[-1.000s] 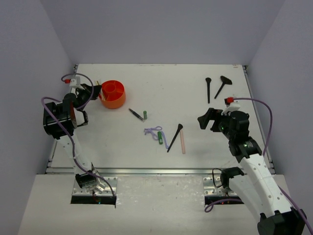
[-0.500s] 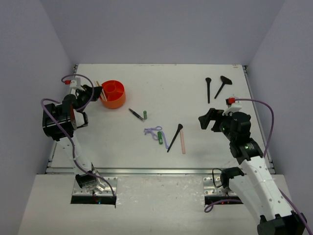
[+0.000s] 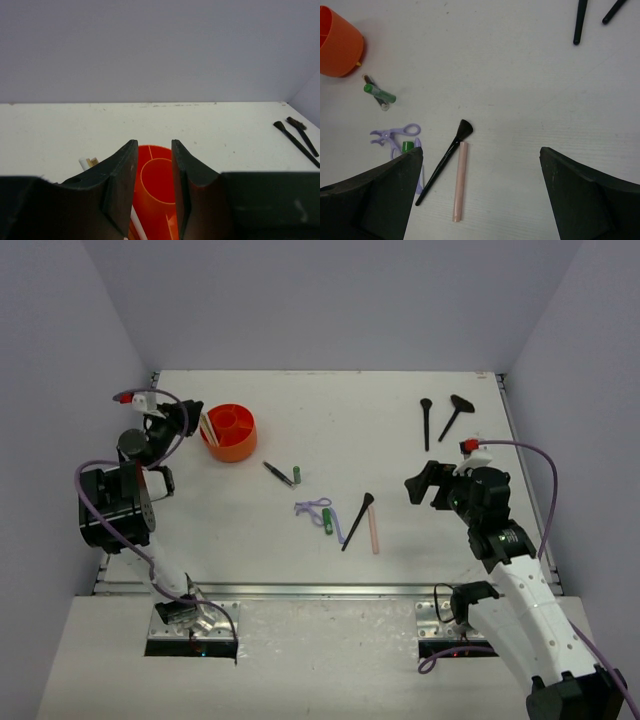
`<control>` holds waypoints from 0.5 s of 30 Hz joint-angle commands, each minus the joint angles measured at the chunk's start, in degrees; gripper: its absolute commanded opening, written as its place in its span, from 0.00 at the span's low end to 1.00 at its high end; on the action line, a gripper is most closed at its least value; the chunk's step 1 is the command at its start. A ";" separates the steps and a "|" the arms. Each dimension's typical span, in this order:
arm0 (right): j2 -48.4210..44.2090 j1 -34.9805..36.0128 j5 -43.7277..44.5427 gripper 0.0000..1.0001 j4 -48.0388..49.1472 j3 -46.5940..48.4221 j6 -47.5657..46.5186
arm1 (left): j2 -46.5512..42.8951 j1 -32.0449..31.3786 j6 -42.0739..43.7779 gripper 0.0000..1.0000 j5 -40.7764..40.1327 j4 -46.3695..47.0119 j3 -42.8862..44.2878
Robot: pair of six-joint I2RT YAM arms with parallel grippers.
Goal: Organize the makeup
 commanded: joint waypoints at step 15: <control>1.12 0.09 -3.81 0.99 -3.47 -0.04 -5.85 | -30.26 -31.55 49.02 0.63 -7.58 -72.48 9.56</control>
